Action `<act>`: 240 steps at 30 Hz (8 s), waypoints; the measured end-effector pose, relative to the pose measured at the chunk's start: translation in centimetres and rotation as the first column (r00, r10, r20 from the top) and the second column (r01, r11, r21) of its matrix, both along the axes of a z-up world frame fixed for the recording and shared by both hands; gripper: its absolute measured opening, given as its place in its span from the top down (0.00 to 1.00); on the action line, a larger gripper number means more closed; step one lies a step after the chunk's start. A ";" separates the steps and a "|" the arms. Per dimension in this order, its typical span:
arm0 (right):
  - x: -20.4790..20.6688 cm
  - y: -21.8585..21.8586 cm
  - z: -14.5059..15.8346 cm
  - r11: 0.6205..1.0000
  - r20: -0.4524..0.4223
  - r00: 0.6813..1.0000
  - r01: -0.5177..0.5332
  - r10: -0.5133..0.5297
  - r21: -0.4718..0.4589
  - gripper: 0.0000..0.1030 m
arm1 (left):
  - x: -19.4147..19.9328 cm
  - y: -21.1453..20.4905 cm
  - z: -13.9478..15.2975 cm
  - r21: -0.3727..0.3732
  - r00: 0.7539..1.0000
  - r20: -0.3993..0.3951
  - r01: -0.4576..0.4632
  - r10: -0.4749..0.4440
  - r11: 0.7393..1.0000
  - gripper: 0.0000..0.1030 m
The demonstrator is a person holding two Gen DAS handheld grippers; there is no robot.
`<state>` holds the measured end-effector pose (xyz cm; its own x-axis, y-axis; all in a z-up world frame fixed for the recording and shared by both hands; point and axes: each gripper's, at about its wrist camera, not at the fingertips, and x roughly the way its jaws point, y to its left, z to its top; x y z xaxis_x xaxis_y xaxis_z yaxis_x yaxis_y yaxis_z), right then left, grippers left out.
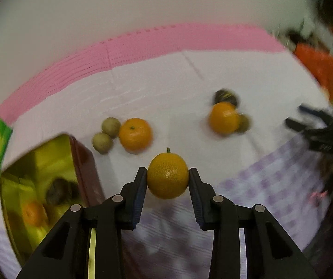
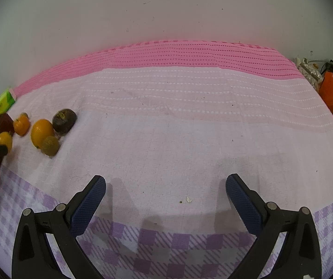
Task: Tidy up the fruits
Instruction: 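Grasp a mandarin orange beside the limes with the left gripper, then lift the orange with the left gripper while the right gripper grasps a small green lime, then carry the orange into the gold tin and open the left gripper, then carry the lime over the gold tin with the right gripper, then lower the lime into the tin and open the right gripper, then move the right gripper to the two limes beside an orange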
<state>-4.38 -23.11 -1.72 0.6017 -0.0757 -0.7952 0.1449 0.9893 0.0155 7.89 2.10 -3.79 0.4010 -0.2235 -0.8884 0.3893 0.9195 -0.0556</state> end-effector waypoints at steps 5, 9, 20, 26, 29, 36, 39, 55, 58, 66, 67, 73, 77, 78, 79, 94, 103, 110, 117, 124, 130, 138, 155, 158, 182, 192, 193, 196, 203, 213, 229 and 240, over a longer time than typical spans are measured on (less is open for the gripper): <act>-0.2 3.1 1.8 0.976 0.064 0.978 -0.203 0.198 0.076 0.84 | -4.4 -0.8 1.9 -0.101 0.999 0.026 -0.041 0.044 0.994 0.64; 0.6 8.0 2.6 0.903 0.076 0.905 -0.424 0.420 0.065 0.84 | -6.7 -1.5 3.0 -0.131 0.999 0.033 -0.031 0.036 0.991 0.64; 4.4 10.8 0.3 0.860 -0.021 0.860 -0.509 0.510 0.021 0.82 | -8.1 0.8 5.1 -0.187 0.997 0.047 -0.059 0.069 0.981 0.64; 5.5 11.3 -0.5 0.854 -0.048 0.852 -0.521 0.521 0.020 0.74 | -8.3 1.1 5.2 -0.200 0.996 0.043 -0.070 0.080 0.977 0.64; 5.5 11.5 -0.8 0.858 -0.063 0.856 -0.513 0.513 0.018 0.76 | -8.2 1.3 5.1 -0.199 0.995 0.044 -0.078 0.089 0.977 0.64; 0.5 12.0 0.8 0.872 0.037 0.878 -0.478 0.477 0.106 0.77 | -8.9 2.9 5.5 -0.231 0.990 0.062 -0.110 0.127 0.967 0.64; -1.7 13.8 0.6 0.856 0.026 0.860 -0.510 0.509 0.088 0.77 | -9.1 3.4 5.3 -0.228 0.988 0.060 -0.126 0.143 0.965 0.64; 0.0 18.2 -1.7 0.865 -0.025 0.866 -0.496 0.499 0.083 0.77 | -10.0 7.7 6.1 -0.194 0.957 0.117 -0.241 0.267 0.951 0.64; -0.1 18.5 -1.9 0.863 -0.024 0.865 -0.499 0.502 0.077 0.77 | -9.8 8.6 5.9 -0.189 0.949 0.120 -0.268 0.293 0.945 0.64; 0.0 18.9 -1.9 0.864 -0.036 0.864 -0.501 0.503 0.045 0.77 | -9.1 10.9 4.8 -0.182 0.932 0.085 -0.334 0.353 0.925 0.64; 0.0 18.9 -1.9 0.864 -0.036 0.864 -0.501 0.503 0.043 0.77 | -9.0 11.3 4.6 -0.183 0.928 0.078 -0.345 0.364 0.921 0.64; 0.0 19.1 -2.0 0.864 -0.040 0.863 -0.502 0.503 0.027 0.77 | -8.6 13.8 4.1 -0.167 0.906 0.080 -0.399 0.416 0.902 0.64; 0.0 19.1 -2.0 0.864 -0.040 0.863 -0.502 0.503 0.028 0.77 | -8.3 16.0 3.8 -0.141 0.883 0.092 -0.447 0.461 0.883 0.64; 0.0 19.1 -2.0 0.864 -0.040 0.863 -0.502 0.503 0.029 0.77 | -8.2 16.5 3.6 -0.128 0.877 0.098 -0.457 0.470 0.880 0.64; 0.0 19.1 -2.0 0.864 -0.039 0.864 -0.502 0.503 0.031 0.77 | -8.1 17.0 3.5 -0.116 0.871 0.103 -0.468 0.480 0.876 0.64; 0.1 18.8 -1.9 0.867 -0.033 0.867 -0.495 0.498 0.060 0.77 | -7.4 16.2 1.0 -0.117 0.901 0.058 -0.422 0.431 0.899 0.64; 0.0 18.8 -1.9 0.867 -0.032 0.867 -0.495 0.497 0.059 0.77 | -7.2 15.0 0.0 -0.147 0.932 -0.001 -0.358 0.362 0.922 0.64; 0.0 18.7 -1.9 0.867 -0.032 0.867 -0.495 0.497 0.060 0.76 | -6.2 15.5 -0.7 -0.181 0.922 -0.023 -0.385 0.387 0.905 0.64; 0.0 18.7 -1.9 0.867 -0.032 0.867 -0.494 0.497 0.061 0.76 | -5.2 15.5 -1.0 -0.200 0.904 0.030 -0.414 0.428 0.888 0.63; 0.0 18.7 -1.9 0.867 -0.032 0.867 -0.494 0.497 0.061 0.76 | -5.4 15.8 -0.4 -0.233 0.902 0.059 -0.403 0.427 0.885 0.63; 0.0 18.7 -1.9 0.867 -0.031 0.868 -0.494 0.496 0.062 0.76 | -5.5 16.3 -0.2 -0.192 0.893 0.054 -0.431 0.448 0.882 0.63; 0.0 18.8 -1.8 0.868 -0.032 0.868 -0.493 0.495 0.057 0.77 | -6.2 17.2 0.4 -0.155 0.870 0.045 -0.479 0.491 0.864 0.63; -1.0 20.6 2.3 0.860 0.023 0.865 -0.500 0.501 0.104 0.77 | -7.2 20.9 3.6 -0.072 0.789 0.137 -0.595 0.599 0.800 0.52; -0.6 22.7 4.2 0.830 0.056 0.837 -0.547 0.544 0.112 0.77 | -7.6 22.2 4.4 -0.097 0.757 0.157 -0.628 0.635 0.773 0.47; 5.2 37.0 2.2 0.673 -0.019 0.675 -0.731 0.737 0.114 0.77 | -7.8 23.0 4.9 0.012 0.698 0.251 -0.695 0.670 0.719 0.41; 6.2 38.4 0.7 0.662 -0.055 0.660 -0.743 0.749 0.103 0.77 | -7.5 22.9 4.5 0.017 0.703 0.232 -0.694 0.672 0.720 0.41; 6.3 38.4 0.6 0.662 -0.057 0.660 -0.742 0.749 0.105 0.77 | -7.5 22.8 4.4 0.019 0.705 0.231 -0.692 0.671 0.721 0.41; 6.5 38.6 0.2 0.665 -0.067 0.662 -0.739 0.746 0.106 0.77 | -7.4 22.7 4.3 0.021 0.708 0.225 -0.690 0.669 0.723 0.40; 6.8 38.6 -0.2 0.670 -0.075 0.667 -0.733 0.742 0.113 0.77 | -7.4 22.5 4.0 0.028 0.712 0.221 -0.688 0.666 0.726 0.37; 7.0 38.8 -0.6 0.672 -0.078 0.668 -0.730 0.740 0.123 0.76 | -7.2 22.1 3.6 0.049 0.729 0.213 -0.673 0.651 0.738 0.34; 7.1 38.2 -0.4 0.681 -0.052 0.683 -0.716 0.729 0.153 0.75 | -7.1 22.1 3.0 0.062 0.738 0.191 -0.667 0.648 0.742 0.32; 5.6 34.2 1.6 0.729 0.034 0.754 -0.644 0.656 0.231 0.73 | -7.0 22.0 2.6 0.072 0.741 0.188 -0.665 0.644 0.744 0.31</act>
